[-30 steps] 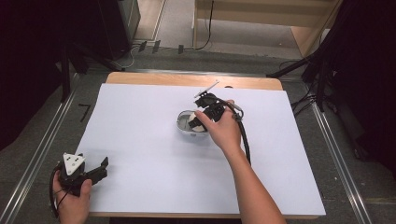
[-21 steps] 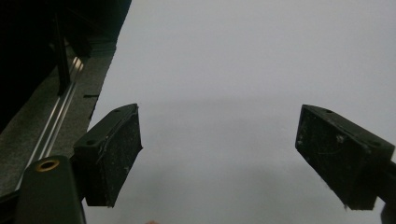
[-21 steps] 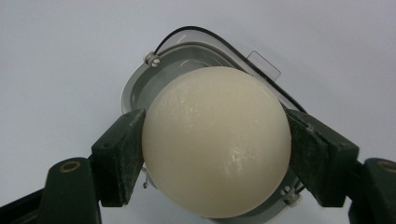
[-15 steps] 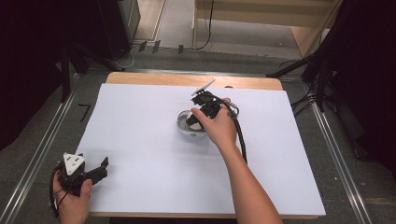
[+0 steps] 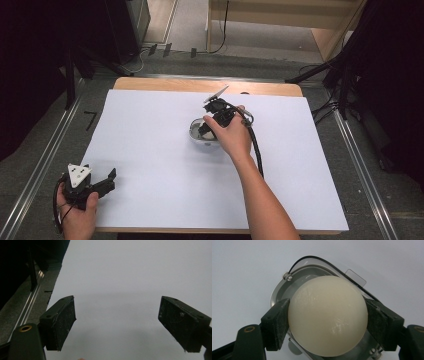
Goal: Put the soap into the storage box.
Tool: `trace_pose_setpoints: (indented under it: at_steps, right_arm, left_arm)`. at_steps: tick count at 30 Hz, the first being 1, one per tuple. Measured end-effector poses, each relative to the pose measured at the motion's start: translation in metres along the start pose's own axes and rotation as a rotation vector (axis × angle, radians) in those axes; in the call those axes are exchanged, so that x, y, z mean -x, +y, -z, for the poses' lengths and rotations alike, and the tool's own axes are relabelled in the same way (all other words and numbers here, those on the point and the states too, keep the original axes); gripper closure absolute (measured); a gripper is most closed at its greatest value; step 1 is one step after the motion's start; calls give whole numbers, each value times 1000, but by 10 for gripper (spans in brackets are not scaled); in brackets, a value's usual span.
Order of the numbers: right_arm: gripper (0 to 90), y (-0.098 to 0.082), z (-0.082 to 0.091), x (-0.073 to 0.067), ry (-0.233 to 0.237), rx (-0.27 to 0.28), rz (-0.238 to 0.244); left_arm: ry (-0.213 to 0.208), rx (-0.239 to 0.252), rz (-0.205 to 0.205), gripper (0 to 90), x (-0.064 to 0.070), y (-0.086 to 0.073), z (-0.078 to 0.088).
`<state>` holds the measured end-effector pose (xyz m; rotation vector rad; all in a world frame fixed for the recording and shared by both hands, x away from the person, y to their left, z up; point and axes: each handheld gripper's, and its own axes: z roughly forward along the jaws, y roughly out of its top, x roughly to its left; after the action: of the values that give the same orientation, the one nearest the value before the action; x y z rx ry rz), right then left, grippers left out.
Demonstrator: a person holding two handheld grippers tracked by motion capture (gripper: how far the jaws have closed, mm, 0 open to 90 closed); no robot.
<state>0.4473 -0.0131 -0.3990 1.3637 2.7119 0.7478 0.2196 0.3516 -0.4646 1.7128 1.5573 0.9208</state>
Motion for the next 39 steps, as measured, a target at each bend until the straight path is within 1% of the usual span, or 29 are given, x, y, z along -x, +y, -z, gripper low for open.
trace_pose_setpoints:
  at_steps: [4,8,17,21,22,24,25,28,29,30,33,36,39]
  right_arm:
    - [254,-1,-3,0,2,-22,-1]
    - [253,-2,-5,-1,0,-31,2]
    - [251,-3,-6,-5,-26,-39,-2]
    - [245,-6,-5,-3,-30,-20,-21]
    - [229,-6,-4,-2,-24,-14,-27]
    - [163,-7,-3,-2,-7,-4,-36]
    - [126,-8,-2,-2,-6,-5,-36]
    - [100,-9,0,-5,-26,-11,-33]
    - [84,-10,2,-5,-27,-5,-27]
    - [68,-11,3,-6,-24,0,-35]
    - [20,-13,8,-7,-28,18,-29]
    - [0,-17,13,-9,-35,25,-26]
    - [0,-22,18,-8,-41,39,-23]
  left_arm:
    - [2,-1,0,153,0,0,0]
    - [3,-2,1,153,0,0,0]
    - [3,-2,-1,153,1,0,0]
    - [3,-3,-1,153,1,0,0]
    - [3,-3,-1,153,1,0,0]
    - [3,-3,-2,153,1,0,0]
    - [4,-4,-2,153,1,0,0]
    - [4,-3,-3,153,1,0,0]
    - [4,-3,-3,153,1,0,0]
    - [3,-2,-2,153,1,0,0]
    - [3,-2,-3,153,1,0,0]
    - [4,-4,-5,153,1,0,0]
    - [5,-3,-5,153,1,0,0]
